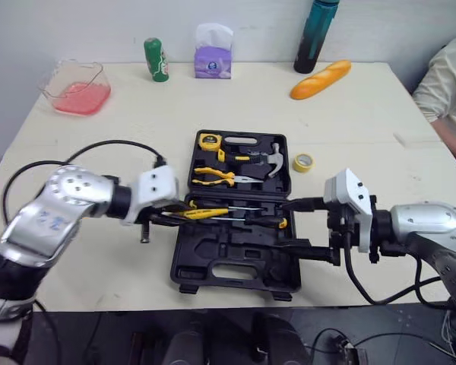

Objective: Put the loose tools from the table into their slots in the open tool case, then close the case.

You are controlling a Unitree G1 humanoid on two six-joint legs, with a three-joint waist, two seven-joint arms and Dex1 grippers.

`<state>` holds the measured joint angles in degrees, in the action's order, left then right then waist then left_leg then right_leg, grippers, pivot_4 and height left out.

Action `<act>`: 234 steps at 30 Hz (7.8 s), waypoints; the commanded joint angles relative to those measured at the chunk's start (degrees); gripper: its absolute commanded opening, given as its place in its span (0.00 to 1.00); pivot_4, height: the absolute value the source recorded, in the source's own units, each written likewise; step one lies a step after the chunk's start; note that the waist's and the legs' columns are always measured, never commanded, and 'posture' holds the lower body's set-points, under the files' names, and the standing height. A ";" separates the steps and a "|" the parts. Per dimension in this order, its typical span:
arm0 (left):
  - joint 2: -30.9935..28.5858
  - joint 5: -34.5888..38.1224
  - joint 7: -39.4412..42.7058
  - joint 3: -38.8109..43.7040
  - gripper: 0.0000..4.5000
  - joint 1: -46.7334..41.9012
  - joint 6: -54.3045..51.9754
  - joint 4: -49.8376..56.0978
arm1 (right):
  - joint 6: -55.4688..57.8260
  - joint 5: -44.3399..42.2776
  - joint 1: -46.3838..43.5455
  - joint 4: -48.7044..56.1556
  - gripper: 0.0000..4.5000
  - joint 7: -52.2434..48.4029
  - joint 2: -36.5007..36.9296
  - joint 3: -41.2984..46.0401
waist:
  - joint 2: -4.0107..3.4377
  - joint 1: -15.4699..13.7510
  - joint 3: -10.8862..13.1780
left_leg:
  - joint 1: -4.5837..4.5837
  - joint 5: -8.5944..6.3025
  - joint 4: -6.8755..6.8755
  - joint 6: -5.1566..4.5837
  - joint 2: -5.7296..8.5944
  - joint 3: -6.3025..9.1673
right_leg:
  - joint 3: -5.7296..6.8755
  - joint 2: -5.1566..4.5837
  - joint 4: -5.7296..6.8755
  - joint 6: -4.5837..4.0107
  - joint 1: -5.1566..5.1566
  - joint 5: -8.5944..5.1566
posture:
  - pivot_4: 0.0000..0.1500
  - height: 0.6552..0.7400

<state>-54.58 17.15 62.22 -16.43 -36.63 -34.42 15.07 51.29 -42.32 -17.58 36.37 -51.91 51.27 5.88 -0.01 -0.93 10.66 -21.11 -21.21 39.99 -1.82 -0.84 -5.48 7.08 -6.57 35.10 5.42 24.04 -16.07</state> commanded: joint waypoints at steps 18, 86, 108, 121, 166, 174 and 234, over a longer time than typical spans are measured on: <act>10.37 -15.05 7.88 -11.30 0.12 -9.21 7.14 -7.50 | -0.18 -1.46 10.69 5.56 1.00 6.56 1.61 5.59 | 0.04 -0.58 0.02 | -0.08 0.06 0.12 -0.12 0.03 0.06 | -0.16 -0.01 0.01 0.08 0.00 0.06 | 1.00 1.00; 20.51 -3.08 -0.07 4.48 0.16 5.62 6.08 -13.01 | -5.36 -0.32 6.53 -0.36 1.00 7.34 -0.72 1.76 | 0.11 -0.23 -0.25 | 0.77 0.05 0.15 -0.12 0.01 0.05 | -0.82 -0.15 0.25 0.02 -0.65 0.03 | 1.00 1.00; 37.83 18.05 -45.81 75.33 0.98 55.78 -12.89 25.90 | -7.12 -3.66 -23.75 -32.41 1.00 -17.93 0.65 0.28 | 0.32 0.26 -0.13 | 0.62 -0.08 0.07 -0.19 0.09 0.20 | -0.48 -0.94 -0.20 -0.02 -0.60 0.01 | 1.00 1.00; 24.84 16.76 -58.36 69.51 0.98 46.75 -27.45 18.38 | -9.40 0.39 -23.71 -32.22 1.00 -19.90 -0.29 0.19 | 0.30 -0.41 -0.14 | 0.66 -0.28 0.02 -0.03 0.05 0.19 | -0.52 -0.95 -0.08 -0.18 -0.47 -0.06 | 1.00 1.00; 0.21 11.61 -7.38 9.67 0.29 2.48 -16.28 6.50 | -1.77 -7.60 4.12 -6.52 1.00 -5.27 4.38 14.50 | 0.28 -0.53 -0.01 | 0.18 -0.10 -0.08 0.13 0.10 0.16 | -0.19 -0.74 -0.14 -0.11 -0.25 -0.02 | 1.00 1.00; 6.69 2.42 7.17 -12.25 0.29 -15.13 -13.17 -3.58 | 1.05 -9.84 21.35 4.67 1.00 -1.03 3.75 22.71 | 0.28 -0.55 0.00 | 0.14 0.05 0.08 0.00 0.02 0.02 | -0.18 0.04 0.02 0.00 -0.17 0.05 | 1.00 1.00; 22.64 -12.51 13.66 -6.05 0.01 1.59 27.93 -23.43 | -4.88 -8.63 23.38 4.47 1.00 6.35 2.95 16.22 | 0.30 -0.67 -0.05 | 0.10 0.08 0.31 -0.17 0.07 0.24 | -0.32 -0.07 0.02 0.10 -0.33 0.12 | 1.00 1.00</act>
<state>-30.38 9.04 76.28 -20.04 -35.97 -6.09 -7.28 47.40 -50.89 5.85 40.24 -45.73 54.68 22.18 0.28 -1.61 10.61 -20.94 -21.12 40.30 -1.99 -0.78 -5.23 6.76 -6.64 35.10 5.52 23.65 -15.95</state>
